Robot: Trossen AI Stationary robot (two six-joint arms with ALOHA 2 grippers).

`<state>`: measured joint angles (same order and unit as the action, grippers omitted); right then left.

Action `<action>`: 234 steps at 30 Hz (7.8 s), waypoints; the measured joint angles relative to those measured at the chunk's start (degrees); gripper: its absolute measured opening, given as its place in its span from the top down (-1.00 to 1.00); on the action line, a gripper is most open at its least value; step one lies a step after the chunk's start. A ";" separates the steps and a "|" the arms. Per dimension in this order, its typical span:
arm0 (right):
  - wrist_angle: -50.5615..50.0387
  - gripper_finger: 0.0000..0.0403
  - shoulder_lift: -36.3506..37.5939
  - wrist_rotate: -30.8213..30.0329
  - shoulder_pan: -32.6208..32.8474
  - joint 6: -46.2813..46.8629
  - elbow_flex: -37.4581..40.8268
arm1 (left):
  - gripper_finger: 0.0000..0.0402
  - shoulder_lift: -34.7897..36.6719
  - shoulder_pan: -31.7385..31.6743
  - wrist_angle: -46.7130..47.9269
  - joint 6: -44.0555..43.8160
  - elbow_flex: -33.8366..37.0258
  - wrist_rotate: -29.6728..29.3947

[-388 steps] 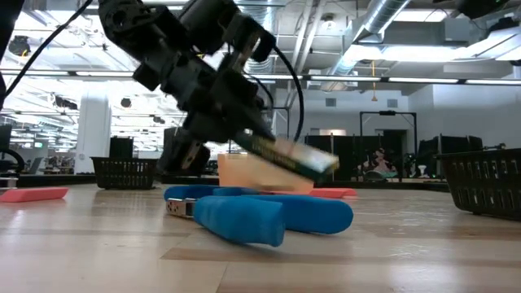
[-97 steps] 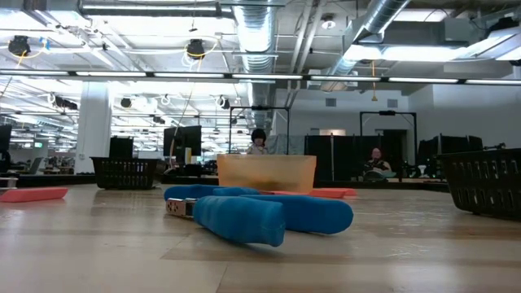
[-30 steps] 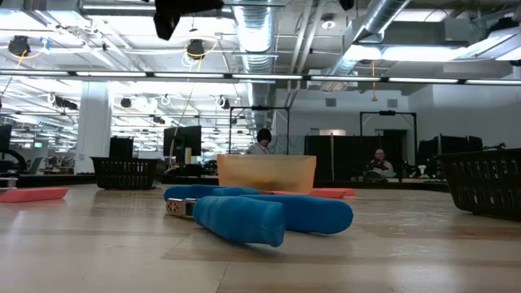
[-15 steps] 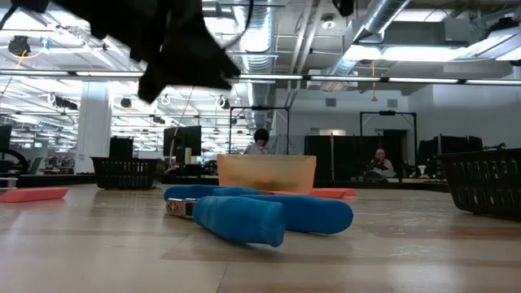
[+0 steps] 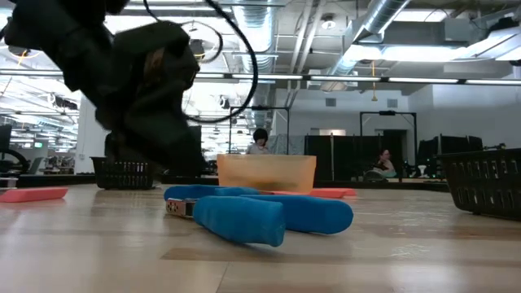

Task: Pick & Place School Supplies
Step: Put the top blue hole puncher into the top black bin, then put the blue hole puncher into the top black bin

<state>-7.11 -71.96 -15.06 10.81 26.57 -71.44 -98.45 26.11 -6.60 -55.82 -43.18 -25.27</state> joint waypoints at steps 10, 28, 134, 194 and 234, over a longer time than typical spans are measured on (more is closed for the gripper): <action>0.04 -0.29 0.00 -0.03 0.07 -0.20 0.00 | 0.49 0.00 -4.32 1.22 3.18 0.00 4.02; 0.61 -0.29 0.00 -0.01 -0.85 -1.54 0.00 | 0.49 -5.15 -5.73 -5.10 1.50 -0.12 9.63; 4.34 -0.29 2.42 18.31 -14.73 -13.55 -5.22 | 0.85 38.14 -38.54 43.26 -10.44 16.09 -4.03; 5.86 -0.29 6.10 22.76 -17.53 -11.67 -5.27 | 0.85 42.49 -47.15 34.79 -2.99 16.04 -5.04; 6.29 -0.29 6.10 22.72 -16.61 -12.01 -5.27 | 0.21 42.47 -48.92 33.72 0.01 18.84 1.28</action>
<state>-0.82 -65.87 7.66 -5.80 14.57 -76.71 -55.99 -22.81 27.12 -55.81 -24.34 -23.99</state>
